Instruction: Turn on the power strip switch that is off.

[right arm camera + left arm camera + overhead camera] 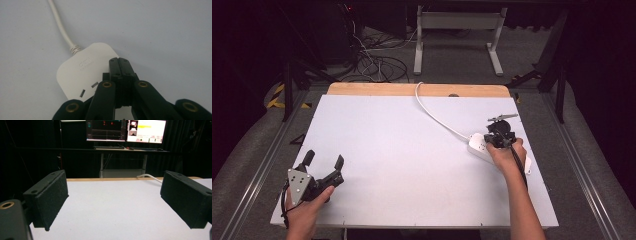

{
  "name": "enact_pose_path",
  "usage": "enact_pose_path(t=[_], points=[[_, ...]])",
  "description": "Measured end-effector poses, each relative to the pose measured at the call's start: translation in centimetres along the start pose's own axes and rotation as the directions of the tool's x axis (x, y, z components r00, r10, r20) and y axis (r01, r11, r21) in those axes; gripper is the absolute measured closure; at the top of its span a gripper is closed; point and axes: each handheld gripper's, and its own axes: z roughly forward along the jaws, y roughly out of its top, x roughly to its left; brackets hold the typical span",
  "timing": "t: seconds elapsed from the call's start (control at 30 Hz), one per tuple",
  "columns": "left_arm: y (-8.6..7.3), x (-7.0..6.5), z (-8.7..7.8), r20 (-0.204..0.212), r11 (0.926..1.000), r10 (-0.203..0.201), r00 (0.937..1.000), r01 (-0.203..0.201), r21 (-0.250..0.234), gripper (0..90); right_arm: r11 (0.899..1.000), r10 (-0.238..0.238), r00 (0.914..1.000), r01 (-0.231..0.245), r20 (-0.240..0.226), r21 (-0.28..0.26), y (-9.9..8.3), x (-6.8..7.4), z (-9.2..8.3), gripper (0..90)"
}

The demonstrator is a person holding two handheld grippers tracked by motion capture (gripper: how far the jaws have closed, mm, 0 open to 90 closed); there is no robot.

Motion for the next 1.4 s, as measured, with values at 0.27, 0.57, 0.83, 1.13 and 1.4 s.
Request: enact_pose_path(t=[0.27,0.57,0.83,1.13,1.4], points=[[0.01,0.09,0.02,0.002,1.0000,-0.002,1.0000,0.002,0.000,8.3,1.000,0.011,0.9999,-0.011,-0.002,0.007,0.02,-0.07,0.09,90.0],[0.02,0.07,0.04,0.003,1.0000,0.003,1.0000,-0.003,0.001,8.4,0.999,0.034,0.9994,-0.034,-0.011,0.011,0.03,-0.19,0.15,90.0],[0.02,0.07,0.02,0.003,1.0000,0.004,1.0000,-0.004,0.001,8.4,0.999,0.043,0.9991,-0.043,-0.005,0.024,0.12,-0.11,0.23,90.0],[0.08,0.21,-0.13,0.002,1.0000,0.003,1.0000,-0.003,-0.002,8.4,0.999,0.052,0.9987,-0.052,0.001,0.007,-0.21,-0.01,0.26,90.0],[0.03,0.11,0.04,0.003,1.0000,0.006,1.0000,-0.006,0.001,8.4,0.998,0.058,0.9983,-0.058,-0.010,-0.016,-0.51,-0.16,0.22,90.0]])
